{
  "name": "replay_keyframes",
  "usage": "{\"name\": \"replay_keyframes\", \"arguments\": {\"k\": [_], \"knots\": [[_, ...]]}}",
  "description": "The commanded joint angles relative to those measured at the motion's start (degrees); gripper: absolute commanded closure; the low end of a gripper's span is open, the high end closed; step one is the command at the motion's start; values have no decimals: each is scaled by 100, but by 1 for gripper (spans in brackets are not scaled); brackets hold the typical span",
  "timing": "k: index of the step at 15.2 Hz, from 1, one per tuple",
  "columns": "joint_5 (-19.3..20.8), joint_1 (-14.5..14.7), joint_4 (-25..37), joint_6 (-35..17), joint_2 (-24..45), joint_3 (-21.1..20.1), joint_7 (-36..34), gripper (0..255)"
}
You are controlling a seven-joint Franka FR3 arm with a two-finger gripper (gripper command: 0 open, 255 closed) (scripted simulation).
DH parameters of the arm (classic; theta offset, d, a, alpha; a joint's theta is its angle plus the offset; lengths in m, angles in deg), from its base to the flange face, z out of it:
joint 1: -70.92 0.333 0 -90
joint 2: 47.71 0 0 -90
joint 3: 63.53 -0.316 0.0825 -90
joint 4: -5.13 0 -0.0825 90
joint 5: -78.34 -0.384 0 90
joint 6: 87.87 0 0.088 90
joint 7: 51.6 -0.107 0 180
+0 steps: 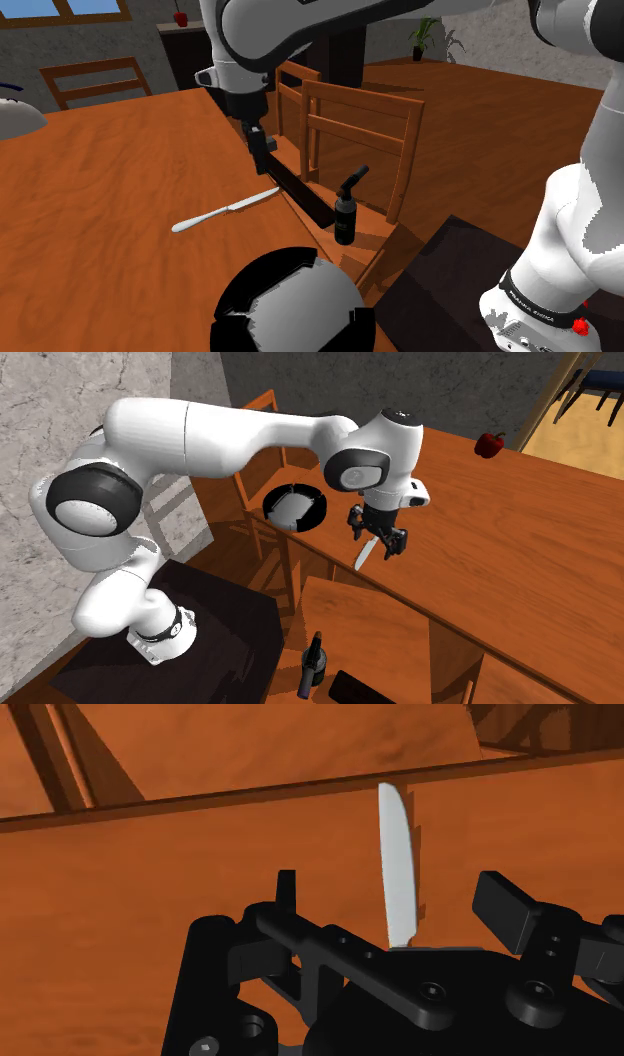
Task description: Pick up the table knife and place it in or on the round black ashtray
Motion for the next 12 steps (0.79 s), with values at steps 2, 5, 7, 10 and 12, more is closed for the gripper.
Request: {"name": "replay_keyframes", "arguments": {"k": [2, 5, 7, 10, 12], "knots": [[61, 180, 487, 117, 458, -161, 196, 0], [136, 376, 922, 217, 883, -318, 379, 0], [148, 403, 905, 155, 941, -337, 403, 0], [153, 399, 692, -70, 954, -334, 399, 0], [158, 397, 560, -218, 969, -332, 395, 0]]}}
